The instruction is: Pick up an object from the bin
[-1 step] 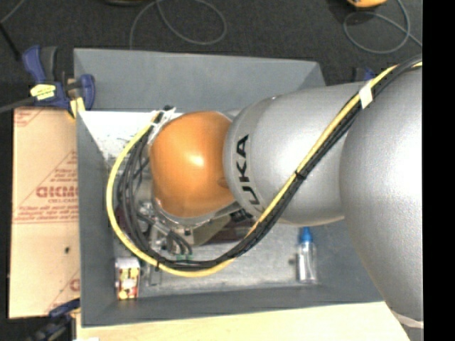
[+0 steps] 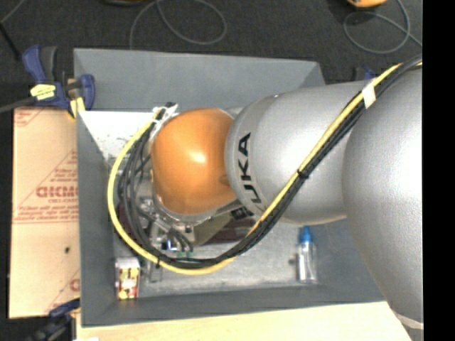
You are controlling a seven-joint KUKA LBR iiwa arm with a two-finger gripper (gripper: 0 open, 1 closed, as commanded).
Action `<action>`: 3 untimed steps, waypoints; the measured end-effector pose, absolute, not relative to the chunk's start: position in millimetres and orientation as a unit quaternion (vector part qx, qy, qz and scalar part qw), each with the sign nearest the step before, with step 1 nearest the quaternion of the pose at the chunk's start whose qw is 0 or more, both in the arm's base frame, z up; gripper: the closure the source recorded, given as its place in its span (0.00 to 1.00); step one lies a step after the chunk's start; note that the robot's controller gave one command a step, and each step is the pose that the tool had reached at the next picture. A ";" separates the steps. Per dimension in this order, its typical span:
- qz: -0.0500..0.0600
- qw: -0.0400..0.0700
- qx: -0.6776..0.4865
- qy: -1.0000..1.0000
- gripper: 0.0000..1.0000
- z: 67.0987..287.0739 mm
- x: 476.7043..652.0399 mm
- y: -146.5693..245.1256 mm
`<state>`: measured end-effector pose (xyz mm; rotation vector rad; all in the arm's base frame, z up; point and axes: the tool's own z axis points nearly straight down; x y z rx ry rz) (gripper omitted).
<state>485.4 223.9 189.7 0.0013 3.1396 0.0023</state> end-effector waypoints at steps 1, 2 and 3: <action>0.002 0.002 0.033 0.999 0.00 131.6 517.3 192.6; 0.000 0.002 0.033 0.999 0.00 67.3 560.8 163.5; 0.003 0.003 0.076 0.997 0.00 70.9 565.5 150.4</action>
Offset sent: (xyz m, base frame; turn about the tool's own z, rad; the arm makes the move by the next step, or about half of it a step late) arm 0.0735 -0.0571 -0.1197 0.0621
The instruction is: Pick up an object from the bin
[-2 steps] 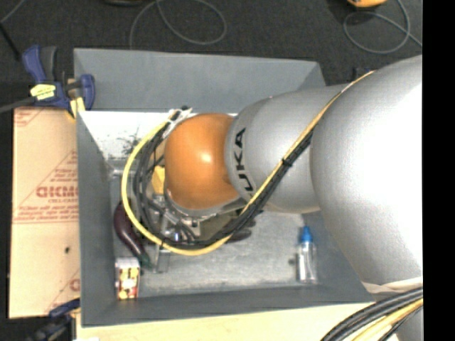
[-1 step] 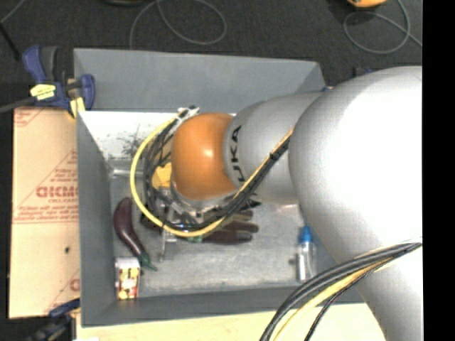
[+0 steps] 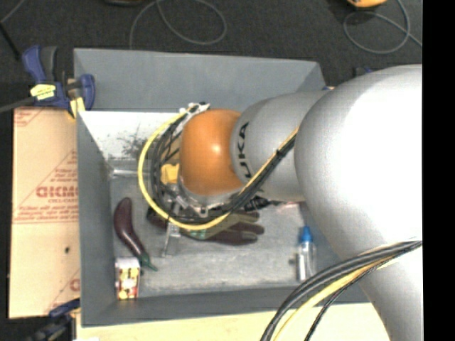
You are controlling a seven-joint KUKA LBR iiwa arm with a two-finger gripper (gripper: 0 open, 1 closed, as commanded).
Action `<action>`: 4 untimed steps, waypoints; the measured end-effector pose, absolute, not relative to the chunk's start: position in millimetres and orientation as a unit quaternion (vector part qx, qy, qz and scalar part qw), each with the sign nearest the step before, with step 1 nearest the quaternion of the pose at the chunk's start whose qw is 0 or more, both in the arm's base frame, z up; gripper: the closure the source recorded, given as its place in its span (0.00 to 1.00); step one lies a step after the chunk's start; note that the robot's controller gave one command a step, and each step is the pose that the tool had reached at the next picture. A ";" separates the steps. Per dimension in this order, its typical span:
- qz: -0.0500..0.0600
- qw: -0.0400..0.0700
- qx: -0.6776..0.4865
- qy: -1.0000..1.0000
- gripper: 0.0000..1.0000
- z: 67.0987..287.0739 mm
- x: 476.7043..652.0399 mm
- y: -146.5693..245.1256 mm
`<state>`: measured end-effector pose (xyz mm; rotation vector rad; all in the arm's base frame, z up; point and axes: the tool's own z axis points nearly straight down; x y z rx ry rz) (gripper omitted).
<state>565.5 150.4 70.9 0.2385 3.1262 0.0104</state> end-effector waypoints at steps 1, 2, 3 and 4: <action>0.001 0.003 0.032 0.999 0.00 70.8 565.6 121.8; 0.004 0.007 0.016 1.000 1.00 71.6 585.0 101.7; 0.004 0.007 0.016 1.000 1.00 71.7 585.0 101.7; 0.005 0.007 0.016 1.000 1.00 73.8 584.7 101.6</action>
Offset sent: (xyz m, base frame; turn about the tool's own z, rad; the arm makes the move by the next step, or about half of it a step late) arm 0.0176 -0.0486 -0.0009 -0.1206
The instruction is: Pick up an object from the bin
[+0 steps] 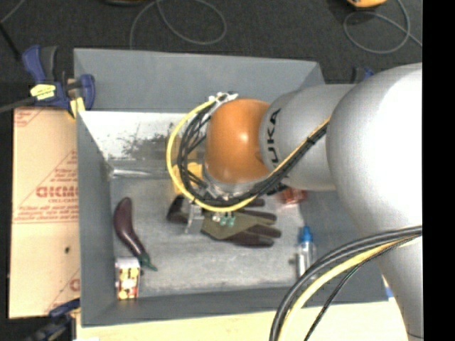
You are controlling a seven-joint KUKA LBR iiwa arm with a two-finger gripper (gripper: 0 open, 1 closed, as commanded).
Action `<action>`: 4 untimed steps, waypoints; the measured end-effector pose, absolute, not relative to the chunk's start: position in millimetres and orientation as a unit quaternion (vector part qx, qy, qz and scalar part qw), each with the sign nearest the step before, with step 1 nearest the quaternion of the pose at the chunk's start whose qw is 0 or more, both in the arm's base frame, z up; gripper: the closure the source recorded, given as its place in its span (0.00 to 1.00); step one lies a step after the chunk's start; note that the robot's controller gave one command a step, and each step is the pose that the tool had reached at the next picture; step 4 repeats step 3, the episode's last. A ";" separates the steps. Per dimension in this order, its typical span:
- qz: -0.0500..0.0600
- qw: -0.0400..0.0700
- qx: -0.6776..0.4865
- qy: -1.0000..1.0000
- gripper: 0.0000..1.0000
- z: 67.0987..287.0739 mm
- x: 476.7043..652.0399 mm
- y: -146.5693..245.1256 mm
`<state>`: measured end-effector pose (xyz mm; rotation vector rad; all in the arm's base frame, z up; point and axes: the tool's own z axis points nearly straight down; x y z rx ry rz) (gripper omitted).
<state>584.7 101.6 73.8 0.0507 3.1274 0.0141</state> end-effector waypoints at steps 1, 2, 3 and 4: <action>0.004 0.005 0.016 1.000 1.00 82.8 583.6 101.3; 0.004 0.006 0.017 1.000 1.00 98.9 584.0 101.2; 0.004 0.007 0.017 1.000 1.00 110.0 584.9 101.3; 0.004 0.007 0.017 1.000 1.00 110.0 584.9 101.3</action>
Offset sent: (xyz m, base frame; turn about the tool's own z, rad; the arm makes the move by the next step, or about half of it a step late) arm 0.0002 0.0000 0.0209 0.0000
